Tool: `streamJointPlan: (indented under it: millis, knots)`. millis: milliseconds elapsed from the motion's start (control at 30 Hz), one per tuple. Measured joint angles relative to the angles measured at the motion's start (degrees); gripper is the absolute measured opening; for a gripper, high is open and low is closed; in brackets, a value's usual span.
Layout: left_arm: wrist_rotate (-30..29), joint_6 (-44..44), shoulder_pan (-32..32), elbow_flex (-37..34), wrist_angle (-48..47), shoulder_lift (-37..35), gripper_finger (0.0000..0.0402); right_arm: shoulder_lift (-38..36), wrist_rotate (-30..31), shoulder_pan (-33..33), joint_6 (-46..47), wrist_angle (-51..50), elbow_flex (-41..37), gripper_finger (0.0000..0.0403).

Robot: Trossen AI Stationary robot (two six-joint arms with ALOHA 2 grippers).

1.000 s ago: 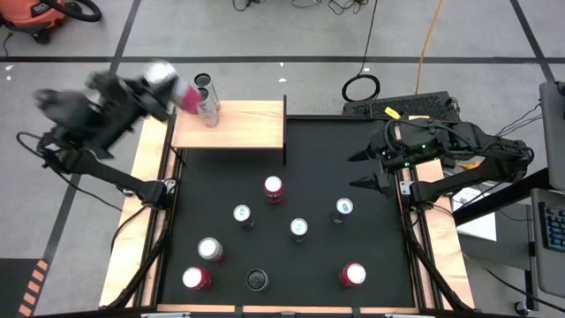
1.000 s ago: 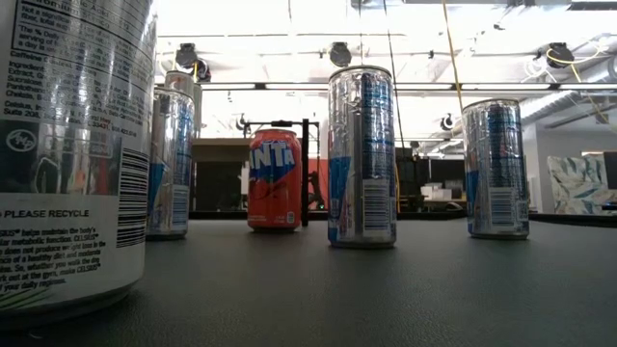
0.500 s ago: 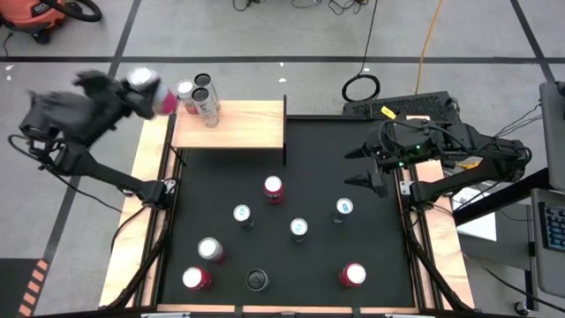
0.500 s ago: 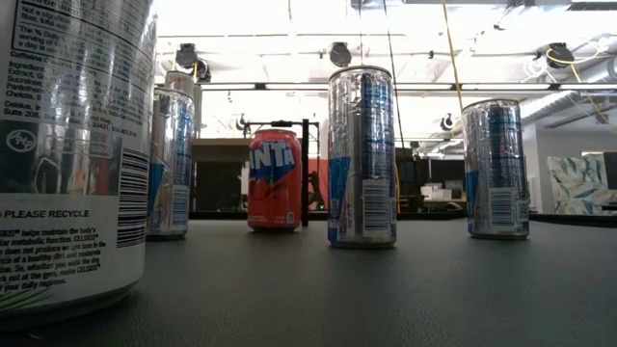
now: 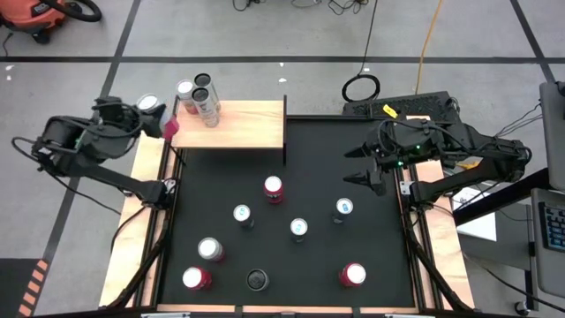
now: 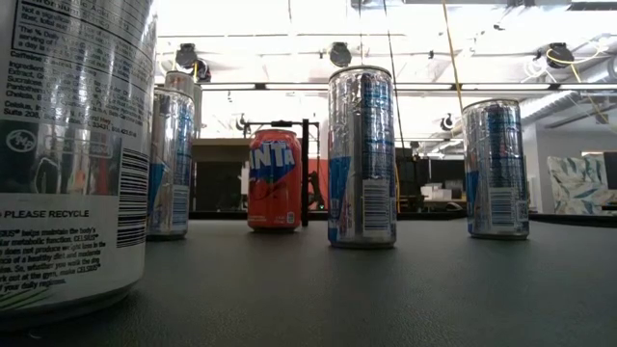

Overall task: Place canned beverage on shelf
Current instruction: Put the right pink soda can on the shelf aligned with the other pink soda can

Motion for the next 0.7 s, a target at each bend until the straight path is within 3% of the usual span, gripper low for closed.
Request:
streamJointPlan:
  millis: [200, 467, 567, 700]
  knots:
    - [-4.42, 1.72, 0.01, -3.89, 3.49, -4.18, 0.0288, 0.26, 3.24, 0.00, -0.78, 1.92, 0.00, 0.0360]
    - [-6.84, -0.09, 0.57, -12.20, 7.51, -3.60, 0.0288, 2.34, 3.36, -0.04, -1.91, 8.12, 0.00, 0.0360]
    - [-7.54, 1.17, 1.38, -13.84, 12.42, -3.65, 0.0288, 3.43, 3.14, -0.02, -1.69, 8.69, 0.00, 0.0360]
    - [-7.49, 11.89, 2.75, -13.92, 26.14, -2.80, 0.0288, 4.55, 2.85, -0.02, -1.10, 9.13, 0.00, 0.0360]
